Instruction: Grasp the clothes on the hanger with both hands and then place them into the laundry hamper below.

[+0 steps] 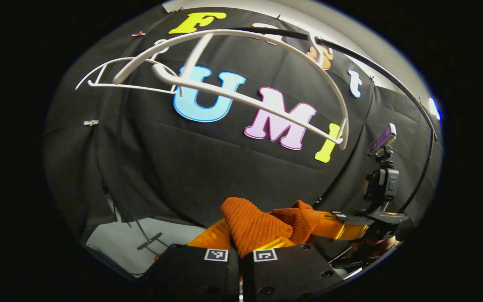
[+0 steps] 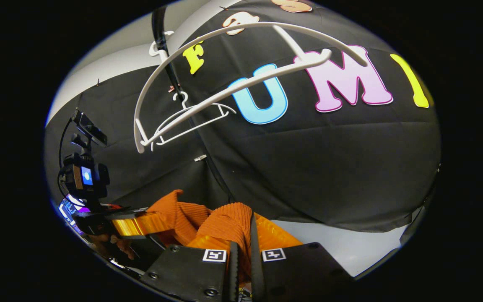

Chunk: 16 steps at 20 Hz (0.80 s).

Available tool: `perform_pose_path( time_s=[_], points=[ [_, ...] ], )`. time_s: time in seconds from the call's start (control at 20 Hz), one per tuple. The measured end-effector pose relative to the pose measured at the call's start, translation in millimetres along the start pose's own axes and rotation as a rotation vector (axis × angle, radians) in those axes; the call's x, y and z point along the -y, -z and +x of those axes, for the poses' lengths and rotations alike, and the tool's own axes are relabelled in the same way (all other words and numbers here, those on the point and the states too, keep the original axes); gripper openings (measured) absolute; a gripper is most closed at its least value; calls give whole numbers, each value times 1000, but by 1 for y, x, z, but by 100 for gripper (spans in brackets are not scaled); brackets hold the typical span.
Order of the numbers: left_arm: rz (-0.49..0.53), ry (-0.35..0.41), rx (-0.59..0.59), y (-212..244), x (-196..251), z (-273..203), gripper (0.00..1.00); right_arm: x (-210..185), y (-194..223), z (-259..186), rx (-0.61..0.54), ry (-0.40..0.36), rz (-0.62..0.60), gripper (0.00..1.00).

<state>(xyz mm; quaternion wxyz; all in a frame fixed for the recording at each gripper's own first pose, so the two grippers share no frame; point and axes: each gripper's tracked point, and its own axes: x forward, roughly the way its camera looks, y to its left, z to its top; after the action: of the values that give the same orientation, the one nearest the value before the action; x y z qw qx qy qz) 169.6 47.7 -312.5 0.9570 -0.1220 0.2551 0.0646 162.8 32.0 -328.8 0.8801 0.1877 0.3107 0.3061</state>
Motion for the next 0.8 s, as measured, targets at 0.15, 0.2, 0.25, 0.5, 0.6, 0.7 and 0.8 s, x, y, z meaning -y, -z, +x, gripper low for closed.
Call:
perform_pose_path(
  time_s=[0.15,0.2,0.25,0.5,0.6,0.7,0.8],
  points=[
    [23,9,-25,11,8,9,7,-4,10,4,-36,-8,-64,17],
    [33,0,-42,18,6,12,7,-2,17,6,-59,-5,-86,16],
    [38,-8,-60,26,5,15,8,0,27,6,-86,0,-104,16],
    [-53,-91,-219,83,-14,22,8,19,83,15,-272,62,-116,16],
    [-129,-117,-295,107,-19,24,8,25,105,15,-342,92,-105,17],
    [-217,-126,-374,121,-15,29,8,34,123,16,-406,126,-70,16],
    [-332,-160,-456,137,-17,30,8,40,145,16,-476,157,-4,17]
  ],
)
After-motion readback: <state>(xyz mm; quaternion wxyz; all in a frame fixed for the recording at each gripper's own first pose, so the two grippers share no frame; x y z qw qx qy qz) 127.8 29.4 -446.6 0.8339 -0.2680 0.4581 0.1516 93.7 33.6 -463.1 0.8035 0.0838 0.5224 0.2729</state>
